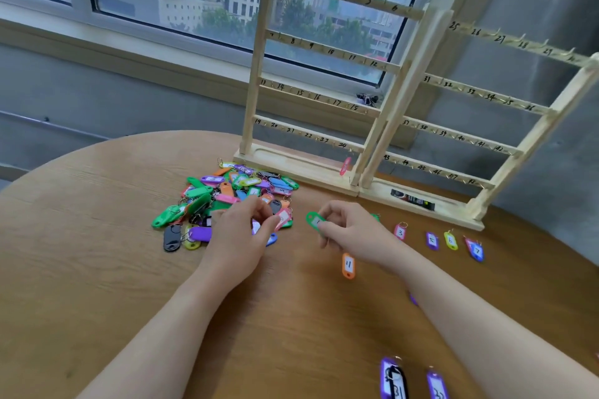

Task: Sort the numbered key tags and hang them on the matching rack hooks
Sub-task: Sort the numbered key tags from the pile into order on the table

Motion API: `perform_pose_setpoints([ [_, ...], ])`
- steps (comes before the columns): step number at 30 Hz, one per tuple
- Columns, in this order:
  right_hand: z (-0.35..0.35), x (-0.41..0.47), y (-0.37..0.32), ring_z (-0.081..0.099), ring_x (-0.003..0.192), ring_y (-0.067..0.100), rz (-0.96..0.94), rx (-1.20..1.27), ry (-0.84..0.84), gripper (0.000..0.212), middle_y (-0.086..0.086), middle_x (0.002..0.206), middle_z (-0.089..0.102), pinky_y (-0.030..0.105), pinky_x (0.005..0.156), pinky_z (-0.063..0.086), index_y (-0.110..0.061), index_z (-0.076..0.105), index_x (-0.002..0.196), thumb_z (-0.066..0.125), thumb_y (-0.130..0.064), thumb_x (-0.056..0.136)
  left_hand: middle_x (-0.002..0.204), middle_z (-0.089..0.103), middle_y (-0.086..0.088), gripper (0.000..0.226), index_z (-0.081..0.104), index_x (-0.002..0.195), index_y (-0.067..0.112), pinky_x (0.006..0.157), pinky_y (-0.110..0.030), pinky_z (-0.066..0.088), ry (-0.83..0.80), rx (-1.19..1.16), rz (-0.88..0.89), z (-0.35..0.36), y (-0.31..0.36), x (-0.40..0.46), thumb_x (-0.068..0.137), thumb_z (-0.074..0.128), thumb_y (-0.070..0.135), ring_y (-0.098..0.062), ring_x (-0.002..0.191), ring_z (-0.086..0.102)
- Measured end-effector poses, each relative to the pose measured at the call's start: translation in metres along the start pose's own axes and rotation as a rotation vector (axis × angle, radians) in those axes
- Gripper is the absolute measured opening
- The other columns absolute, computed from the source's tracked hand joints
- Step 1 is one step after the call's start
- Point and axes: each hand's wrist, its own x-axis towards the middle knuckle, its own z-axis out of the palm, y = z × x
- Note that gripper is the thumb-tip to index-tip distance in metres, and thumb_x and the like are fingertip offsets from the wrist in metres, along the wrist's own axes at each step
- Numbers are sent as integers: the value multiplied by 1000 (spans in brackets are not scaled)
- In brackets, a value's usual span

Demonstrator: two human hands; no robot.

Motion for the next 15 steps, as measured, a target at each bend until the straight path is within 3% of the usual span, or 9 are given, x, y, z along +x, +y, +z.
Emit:
perform_pose_setpoints([
  [3,-6,-17,13,54,59,9,-29,-85,39,8,-3,66,67,30,60,46,-16,66,97,60,-21,99,78,67,15,9,65,96,31,67,-20,40,-51,-119,12,1,9,-3,94,68,23,-12,72,56],
  [8,-23,-40,36,51,55,7,14,-16,133,10,-3,68,63,27,59,43,-19,64,109,57,-20,102,91,64,19,25,64,119,33,68,-8,39,-168,-109,59,8,28,-14,101,57,17,7,86,56],
  [12,-41,-55,53,54,55,6,26,-46,229,9,2,69,71,23,58,45,-12,63,99,66,-21,97,76,61,19,20,64,107,30,62,-10,38,-281,-133,54,18,31,-21,103,54,14,4,70,54],
  [15,-58,-63,66,61,61,6,18,-133,279,12,1,71,73,20,61,45,-14,72,89,72,-24,93,80,68,13,14,59,102,31,61,-14,37,-297,-194,45,27,34,-21,102,57,17,0,64,52],
])
